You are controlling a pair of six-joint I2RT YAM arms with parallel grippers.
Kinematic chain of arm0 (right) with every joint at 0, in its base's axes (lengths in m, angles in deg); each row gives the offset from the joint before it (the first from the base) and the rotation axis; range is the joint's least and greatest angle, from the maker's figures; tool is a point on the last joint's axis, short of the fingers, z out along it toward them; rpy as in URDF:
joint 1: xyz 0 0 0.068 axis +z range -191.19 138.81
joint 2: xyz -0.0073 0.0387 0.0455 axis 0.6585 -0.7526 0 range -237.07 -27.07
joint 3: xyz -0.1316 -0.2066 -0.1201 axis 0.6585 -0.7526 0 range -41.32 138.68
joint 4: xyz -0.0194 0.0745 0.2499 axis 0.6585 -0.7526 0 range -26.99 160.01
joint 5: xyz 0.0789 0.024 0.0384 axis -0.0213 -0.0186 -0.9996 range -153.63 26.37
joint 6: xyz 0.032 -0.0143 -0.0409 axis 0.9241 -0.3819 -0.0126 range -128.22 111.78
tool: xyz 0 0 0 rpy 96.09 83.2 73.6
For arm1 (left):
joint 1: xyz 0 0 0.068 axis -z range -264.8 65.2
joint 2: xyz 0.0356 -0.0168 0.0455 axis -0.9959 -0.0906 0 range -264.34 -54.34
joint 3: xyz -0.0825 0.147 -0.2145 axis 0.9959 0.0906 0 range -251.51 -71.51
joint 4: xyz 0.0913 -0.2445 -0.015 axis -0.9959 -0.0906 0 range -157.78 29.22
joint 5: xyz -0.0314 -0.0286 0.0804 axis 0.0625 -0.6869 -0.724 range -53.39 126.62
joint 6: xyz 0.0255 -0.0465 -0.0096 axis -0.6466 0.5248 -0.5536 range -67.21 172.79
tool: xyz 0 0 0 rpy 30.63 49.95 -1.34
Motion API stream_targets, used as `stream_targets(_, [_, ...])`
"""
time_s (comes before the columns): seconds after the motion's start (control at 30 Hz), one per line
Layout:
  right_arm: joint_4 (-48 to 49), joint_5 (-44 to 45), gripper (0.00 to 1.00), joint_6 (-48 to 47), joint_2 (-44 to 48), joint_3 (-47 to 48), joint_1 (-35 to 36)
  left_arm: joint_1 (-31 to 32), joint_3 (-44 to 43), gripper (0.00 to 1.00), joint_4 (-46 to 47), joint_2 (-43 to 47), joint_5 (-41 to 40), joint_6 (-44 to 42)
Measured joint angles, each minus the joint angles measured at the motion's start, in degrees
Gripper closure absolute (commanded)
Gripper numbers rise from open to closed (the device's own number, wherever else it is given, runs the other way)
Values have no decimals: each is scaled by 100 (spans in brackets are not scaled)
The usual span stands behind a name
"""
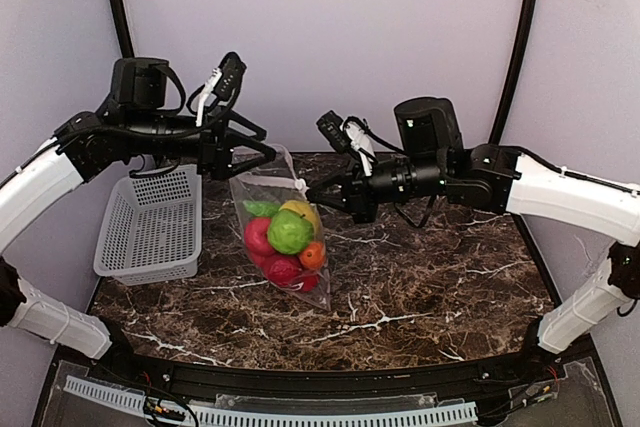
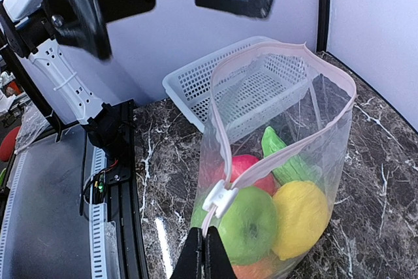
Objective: Place the food in the zip-top bag and seal the zipper
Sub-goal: Zip the zipper of the food storage bag.
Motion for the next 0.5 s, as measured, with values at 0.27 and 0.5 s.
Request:
stream_targets(0.27, [31, -4, 100, 28, 114, -98, 0, 52, -459, 43, -254, -1123, 1200, -761])
stream_targets(0.5, [46, -4, 100, 37, 114, -101, 0, 63, -885, 53, -603, -1438, 1722, -1161])
